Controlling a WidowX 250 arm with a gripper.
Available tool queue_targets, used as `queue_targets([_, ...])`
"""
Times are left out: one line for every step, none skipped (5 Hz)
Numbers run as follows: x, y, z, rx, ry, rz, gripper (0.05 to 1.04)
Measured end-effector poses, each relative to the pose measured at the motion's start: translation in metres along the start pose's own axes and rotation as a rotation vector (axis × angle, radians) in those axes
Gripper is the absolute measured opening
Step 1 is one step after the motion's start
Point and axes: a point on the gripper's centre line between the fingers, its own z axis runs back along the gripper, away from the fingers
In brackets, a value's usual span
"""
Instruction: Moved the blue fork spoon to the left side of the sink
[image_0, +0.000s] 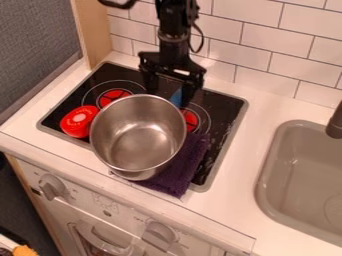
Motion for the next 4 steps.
queue_targets([0.003,-0.012,-0.007,-0.022,-0.017,-0.002,1.001])
queue_targets([0.005,-0.022,-0.012,-0.012,-0.012,-0.027,0.945])
queue_targets([0.007,-0.020,-0.011,-0.001,-0.016,-0.026,0.670])
queue_targets([0.007,-0.019,-0.012,0.010,-0.010,-0.022,0.433])
